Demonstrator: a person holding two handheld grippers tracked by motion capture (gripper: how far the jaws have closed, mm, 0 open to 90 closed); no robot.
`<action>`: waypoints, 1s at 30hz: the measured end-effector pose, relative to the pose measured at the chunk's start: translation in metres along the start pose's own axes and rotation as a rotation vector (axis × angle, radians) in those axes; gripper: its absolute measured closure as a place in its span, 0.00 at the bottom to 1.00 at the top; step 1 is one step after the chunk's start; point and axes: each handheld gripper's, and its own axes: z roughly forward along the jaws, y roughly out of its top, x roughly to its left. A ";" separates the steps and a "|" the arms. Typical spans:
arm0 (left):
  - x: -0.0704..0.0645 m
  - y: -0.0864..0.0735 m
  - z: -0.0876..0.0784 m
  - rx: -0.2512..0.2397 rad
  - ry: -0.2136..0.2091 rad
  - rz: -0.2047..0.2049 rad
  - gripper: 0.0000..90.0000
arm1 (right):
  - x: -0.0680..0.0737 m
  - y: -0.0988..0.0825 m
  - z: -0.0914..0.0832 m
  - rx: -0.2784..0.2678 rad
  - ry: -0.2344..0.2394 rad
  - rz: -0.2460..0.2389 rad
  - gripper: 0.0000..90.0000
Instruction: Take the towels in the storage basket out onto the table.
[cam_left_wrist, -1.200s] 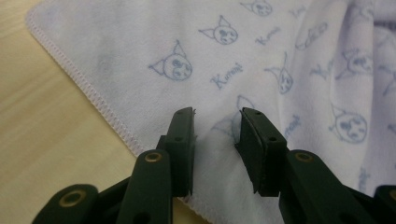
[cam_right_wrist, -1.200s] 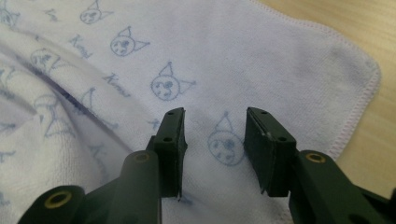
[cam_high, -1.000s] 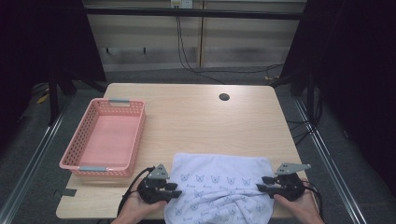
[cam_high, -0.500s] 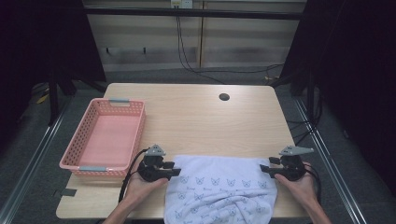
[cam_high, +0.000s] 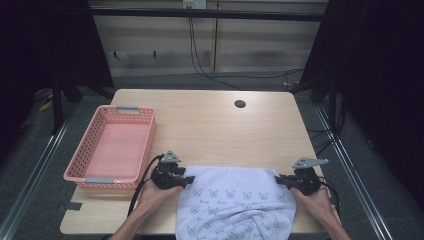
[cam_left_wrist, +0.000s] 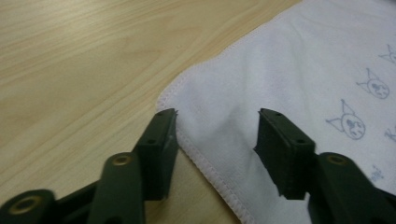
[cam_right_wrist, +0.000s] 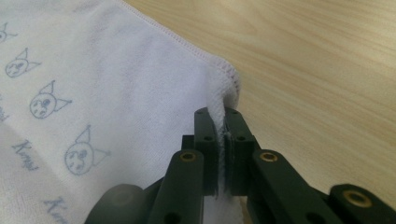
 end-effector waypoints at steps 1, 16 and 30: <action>-0.001 0.000 0.001 -0.001 -0.001 0.011 0.64 | 0.000 0.000 0.000 0.001 0.004 0.006 0.96; 0.009 0.059 -0.060 -0.269 0.004 -0.007 0.97 | -0.012 0.064 -0.053 -0.285 -0.001 0.032 0.96; 0.061 0.142 -0.039 -0.346 0.088 -0.041 0.96 | -0.069 0.171 -0.031 -0.264 -0.132 0.040 0.93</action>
